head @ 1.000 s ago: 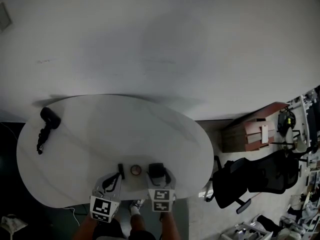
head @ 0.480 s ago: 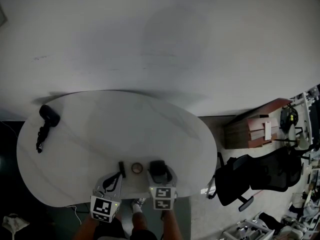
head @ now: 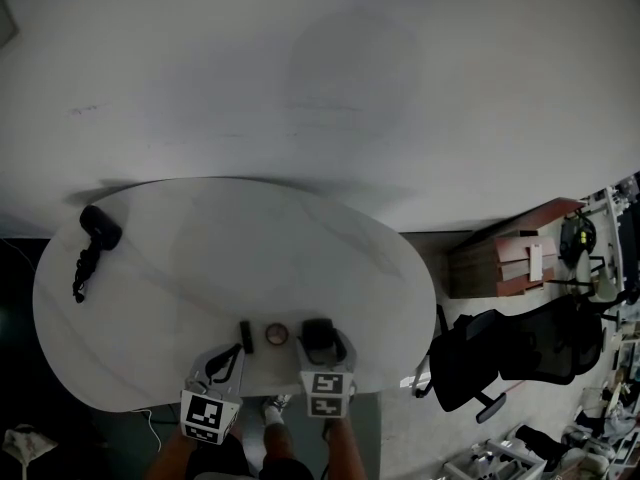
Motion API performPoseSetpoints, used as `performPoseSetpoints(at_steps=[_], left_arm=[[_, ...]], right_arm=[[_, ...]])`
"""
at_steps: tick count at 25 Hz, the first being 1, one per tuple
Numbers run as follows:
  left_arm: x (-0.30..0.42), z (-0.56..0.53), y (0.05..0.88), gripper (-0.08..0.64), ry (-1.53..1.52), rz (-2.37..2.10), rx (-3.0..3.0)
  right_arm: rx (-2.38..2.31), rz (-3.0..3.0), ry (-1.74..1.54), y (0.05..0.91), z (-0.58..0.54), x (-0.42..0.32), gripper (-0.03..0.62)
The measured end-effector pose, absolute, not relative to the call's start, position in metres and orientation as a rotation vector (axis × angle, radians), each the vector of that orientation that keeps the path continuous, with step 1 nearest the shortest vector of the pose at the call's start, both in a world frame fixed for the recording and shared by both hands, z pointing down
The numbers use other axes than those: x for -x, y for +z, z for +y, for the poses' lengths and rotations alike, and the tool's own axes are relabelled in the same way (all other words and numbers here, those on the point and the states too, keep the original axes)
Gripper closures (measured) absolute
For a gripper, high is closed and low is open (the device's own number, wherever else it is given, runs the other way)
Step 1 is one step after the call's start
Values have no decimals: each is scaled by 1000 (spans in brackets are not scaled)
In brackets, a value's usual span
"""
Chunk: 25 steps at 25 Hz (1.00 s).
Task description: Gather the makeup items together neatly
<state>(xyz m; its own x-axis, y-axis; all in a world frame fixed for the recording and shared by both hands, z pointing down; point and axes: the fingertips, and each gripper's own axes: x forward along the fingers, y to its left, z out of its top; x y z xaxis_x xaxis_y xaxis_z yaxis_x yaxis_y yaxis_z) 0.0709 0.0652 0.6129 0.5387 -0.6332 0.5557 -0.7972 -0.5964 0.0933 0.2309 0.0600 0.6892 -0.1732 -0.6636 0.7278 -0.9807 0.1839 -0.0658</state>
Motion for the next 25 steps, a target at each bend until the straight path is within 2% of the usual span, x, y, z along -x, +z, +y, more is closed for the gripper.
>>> performPoseSetpoints(at_steps=[15,25], left_arm=[[-66,69,599,549,663,-1199,-2462],[-71,67,549,549,581,-1271,-2528]], right_arm=[[-1556,-1930,806,679,68,-230,250],[-1614,-2016,705,617,63,-232,250]])
